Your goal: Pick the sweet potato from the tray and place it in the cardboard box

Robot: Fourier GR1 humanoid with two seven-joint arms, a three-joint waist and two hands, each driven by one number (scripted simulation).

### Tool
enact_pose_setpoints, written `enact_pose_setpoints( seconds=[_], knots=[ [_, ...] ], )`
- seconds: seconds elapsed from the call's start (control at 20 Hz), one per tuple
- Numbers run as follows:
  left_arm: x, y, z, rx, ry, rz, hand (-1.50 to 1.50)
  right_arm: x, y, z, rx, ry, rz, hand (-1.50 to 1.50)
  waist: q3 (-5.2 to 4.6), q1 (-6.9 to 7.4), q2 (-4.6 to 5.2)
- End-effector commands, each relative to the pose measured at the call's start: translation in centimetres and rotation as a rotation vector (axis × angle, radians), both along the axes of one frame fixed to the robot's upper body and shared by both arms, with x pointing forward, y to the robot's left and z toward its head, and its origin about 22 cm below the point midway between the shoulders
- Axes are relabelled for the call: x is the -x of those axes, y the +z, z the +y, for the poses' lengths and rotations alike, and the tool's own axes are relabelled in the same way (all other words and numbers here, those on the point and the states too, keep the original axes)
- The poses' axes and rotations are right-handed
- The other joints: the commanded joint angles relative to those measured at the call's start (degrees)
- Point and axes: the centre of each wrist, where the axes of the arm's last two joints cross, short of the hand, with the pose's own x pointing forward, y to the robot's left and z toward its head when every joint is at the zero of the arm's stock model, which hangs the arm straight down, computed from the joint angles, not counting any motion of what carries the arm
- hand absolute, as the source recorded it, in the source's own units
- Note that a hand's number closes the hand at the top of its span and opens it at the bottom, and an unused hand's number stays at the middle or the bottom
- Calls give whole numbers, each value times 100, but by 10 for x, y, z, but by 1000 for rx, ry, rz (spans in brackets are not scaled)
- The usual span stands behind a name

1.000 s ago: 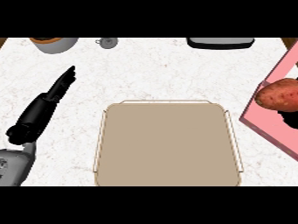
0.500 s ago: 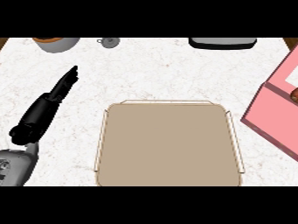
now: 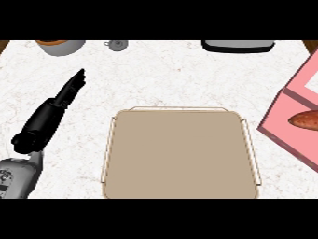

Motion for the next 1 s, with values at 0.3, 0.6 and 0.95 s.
enact_pose_setpoints(
  seconds=[0.3, 0.6, 0.95],
  knots=[
    [6, -1, 15, -2, 23, 6, 0, -4, -5, -18, -521, 157, -318, -150, 5, -161, -58],
    [5, -7, 6, -15, 24, -1, 0, -18, -34, -39, -1068, -87, -411, -150, -3, -94, -20],
    [3, -4, 0, 4, -2, 1, 0, 7, -8, -99, -1144, -271, -546, -150, 6, -4, 9]
  ],
)
